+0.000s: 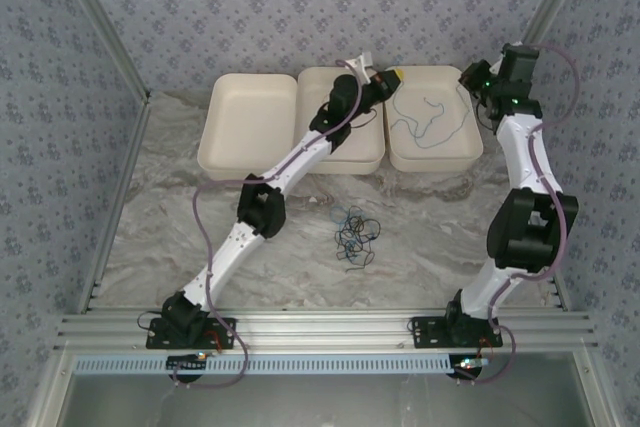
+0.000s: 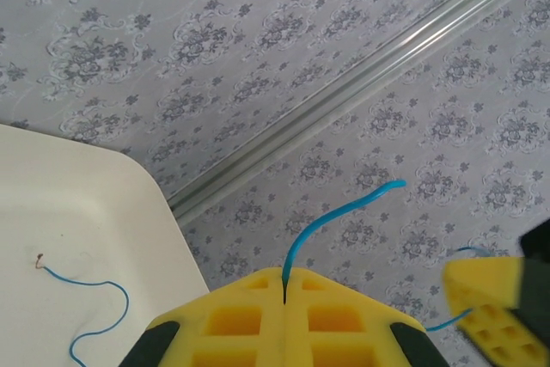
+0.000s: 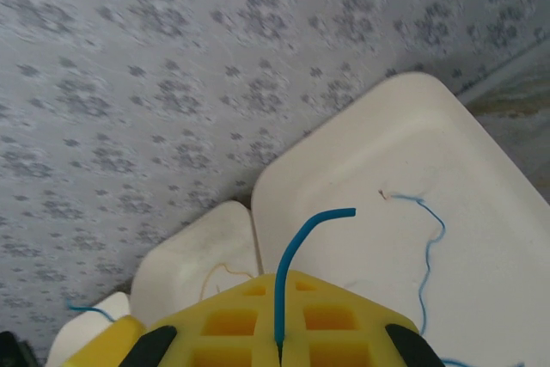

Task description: Untangle the cables

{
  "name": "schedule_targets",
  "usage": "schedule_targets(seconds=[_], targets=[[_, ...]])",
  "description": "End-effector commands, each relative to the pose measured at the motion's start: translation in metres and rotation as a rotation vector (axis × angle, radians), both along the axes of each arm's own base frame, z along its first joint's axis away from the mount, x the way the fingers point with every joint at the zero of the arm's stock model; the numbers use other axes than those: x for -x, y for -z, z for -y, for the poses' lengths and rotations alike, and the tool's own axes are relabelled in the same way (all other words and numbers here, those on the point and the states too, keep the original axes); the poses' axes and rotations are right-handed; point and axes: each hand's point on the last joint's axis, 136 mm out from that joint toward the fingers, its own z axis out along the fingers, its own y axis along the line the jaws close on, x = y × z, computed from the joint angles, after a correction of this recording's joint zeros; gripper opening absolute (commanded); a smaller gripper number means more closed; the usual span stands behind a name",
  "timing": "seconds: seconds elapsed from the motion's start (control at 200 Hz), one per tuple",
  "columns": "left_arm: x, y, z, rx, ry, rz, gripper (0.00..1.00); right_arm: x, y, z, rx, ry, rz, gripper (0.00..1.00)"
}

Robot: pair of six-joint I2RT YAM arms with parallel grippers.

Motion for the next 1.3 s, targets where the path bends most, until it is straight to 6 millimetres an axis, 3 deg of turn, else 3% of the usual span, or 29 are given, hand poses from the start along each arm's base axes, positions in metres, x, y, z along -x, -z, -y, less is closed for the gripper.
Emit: schedule_targets(seconds=[0.0,0.1,0.145,0.21,0.235,0.31,0.405,0.515,0.72,0.834,0.894,1.014,1.089,1.189,1.199,1.229,1.239,1.249,1.294], targets=[[0.014,0.003,0.017,0.001,0.025,0.038,0.0,-0.004,0.061,-0.003,0.011,-0.006,-0.154,0.0],[0.015,0.019,0.022,-0.011,0.024,0.011,0.0,-0.014,0.083,-0.003,0.02,-0.023,-0.222,0.0],[0.013,0.024,0.022,-0.014,0.021,-0.003,0.16,-0.02,0.095,-0.003,0.023,-0.035,-0.263,0.0],[0.013,0.028,0.022,-0.02,0.027,-0.02,0.59,-0.024,0.111,-0.001,0.03,-0.032,-0.333,0.07],[0.014,0.029,0.023,-0.026,0.031,-0.026,0.69,-0.024,0.117,0.001,0.033,-0.025,-0.357,0.1],[0.016,0.026,0.023,-0.048,0.043,-0.025,0.81,-0.021,0.126,0.005,0.044,-0.001,-0.392,0.21],[0.017,0.019,0.021,-0.048,0.064,-0.023,0.86,-0.014,0.124,0.008,0.056,0.018,-0.393,0.36],[0.022,0.008,0.02,-0.052,0.086,-0.011,0.88,-0.008,0.109,0.011,0.077,0.033,-0.367,0.46],[0.035,-0.025,0.019,-0.065,0.123,0.011,0.88,0.001,0.068,0.013,0.113,0.042,-0.334,0.51],[0.046,-0.049,0.014,-0.117,0.121,0.016,0.86,0.01,0.034,0.008,0.137,0.042,-0.275,0.52],[0.047,-0.052,0.002,-0.226,0.06,-0.024,0.78,0.024,0.018,-0.001,0.153,0.034,-0.245,0.51],[0.045,-0.033,-0.053,-0.48,-0.172,-0.198,0.6,0.062,-0.001,-0.024,0.17,0.018,-0.18,0.49],[0.056,-0.025,-0.078,-0.605,-0.235,-0.259,0.56,0.093,0.004,-0.046,0.172,-0.014,-0.16,0.49],[0.081,-0.013,-0.097,-0.736,-0.268,-0.294,0.52,0.138,0.023,-0.081,0.189,-0.078,-0.161,0.49],[0.084,-0.003,-0.099,-0.759,-0.268,-0.304,0.52,0.142,0.024,-0.084,0.19,-0.083,-0.159,0.49],[0.09,-0.008,-0.103,-0.718,-0.28,-0.276,0.52,0.157,0.039,-0.097,0.19,-0.111,-0.182,0.49],[0.092,0.001,-0.106,-0.717,-0.277,-0.281,0.52,0.161,0.043,-0.101,0.189,-0.122,-0.187,0.5],[0.094,-0.007,-0.108,-0.678,-0.283,-0.262,0.52,0.165,0.045,-0.104,0.188,-0.127,-0.188,0.5],[0.103,0.002,-0.131,-0.582,-0.298,-0.278,0.53,0.184,0.057,-0.12,0.178,-0.165,-0.198,0.49]])
